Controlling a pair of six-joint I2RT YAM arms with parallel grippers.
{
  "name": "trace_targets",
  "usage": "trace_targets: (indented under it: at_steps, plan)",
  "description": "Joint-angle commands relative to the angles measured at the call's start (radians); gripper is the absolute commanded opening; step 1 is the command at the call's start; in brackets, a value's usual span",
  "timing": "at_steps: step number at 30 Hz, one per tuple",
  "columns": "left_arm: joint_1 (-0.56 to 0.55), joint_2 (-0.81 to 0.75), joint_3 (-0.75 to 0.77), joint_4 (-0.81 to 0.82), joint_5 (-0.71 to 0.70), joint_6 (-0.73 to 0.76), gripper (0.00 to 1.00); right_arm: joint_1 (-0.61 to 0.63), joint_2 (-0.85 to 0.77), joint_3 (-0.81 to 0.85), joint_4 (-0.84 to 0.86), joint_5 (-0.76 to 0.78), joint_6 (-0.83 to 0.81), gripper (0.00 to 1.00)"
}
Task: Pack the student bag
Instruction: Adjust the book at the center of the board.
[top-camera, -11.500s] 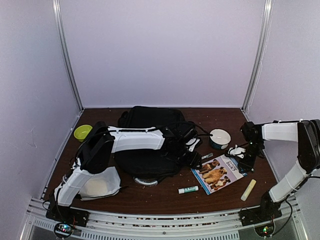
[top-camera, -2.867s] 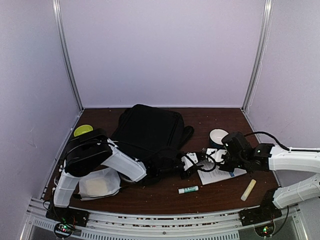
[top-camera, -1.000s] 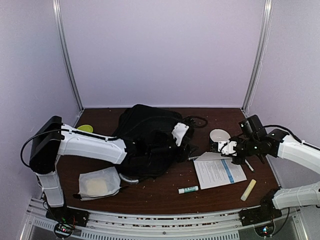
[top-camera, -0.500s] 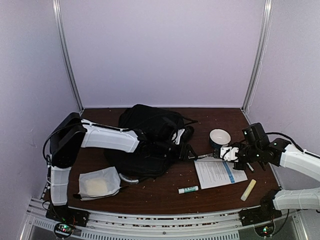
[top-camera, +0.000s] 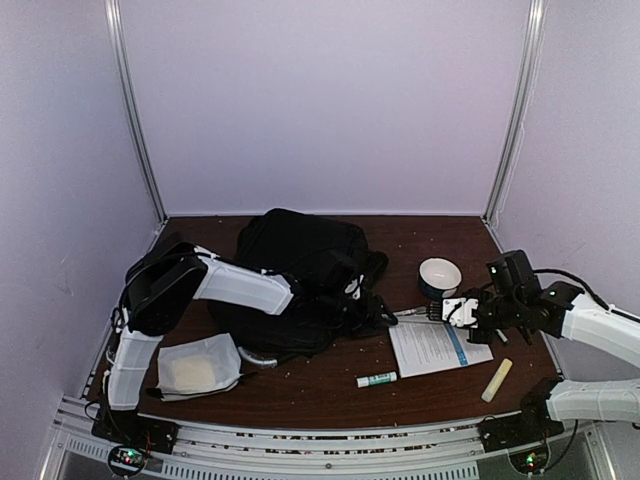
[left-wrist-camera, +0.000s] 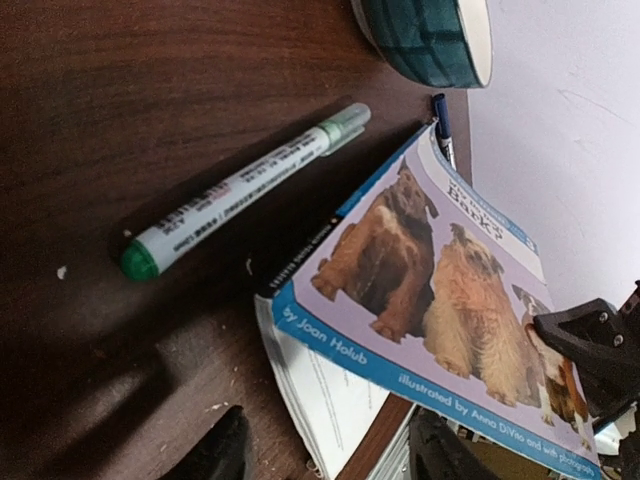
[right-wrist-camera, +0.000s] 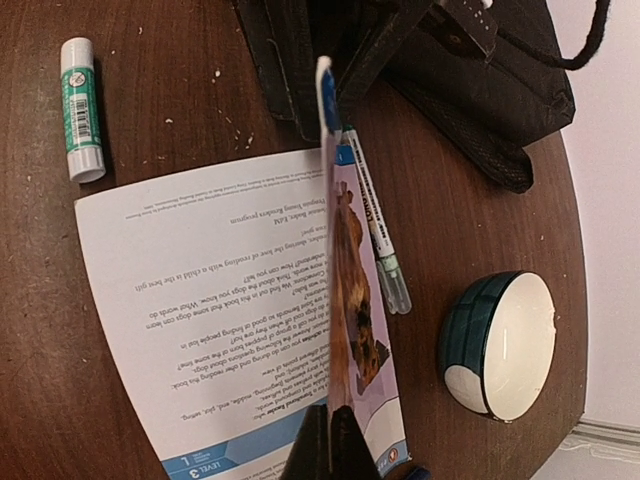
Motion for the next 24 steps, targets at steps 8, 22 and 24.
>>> trace_targets:
  at_steps: [8, 22, 24]
  plan:
    - [0.01, -0.062, -0.091, 0.218, -0.074, -0.125, 0.56, -0.004, -0.01, -0.02, 0.037, -0.026, -0.006, 0.0]
    - [0.016, 0.002, -0.019, 0.148, -0.149, -0.176, 0.58, -0.005, -0.022, -0.044, 0.055, -0.032, 0.005, 0.0]
    - [0.016, 0.02, 0.006, 0.144, -0.15, -0.181, 0.57, -0.005, -0.025, -0.046, 0.052, -0.037, 0.004, 0.0]
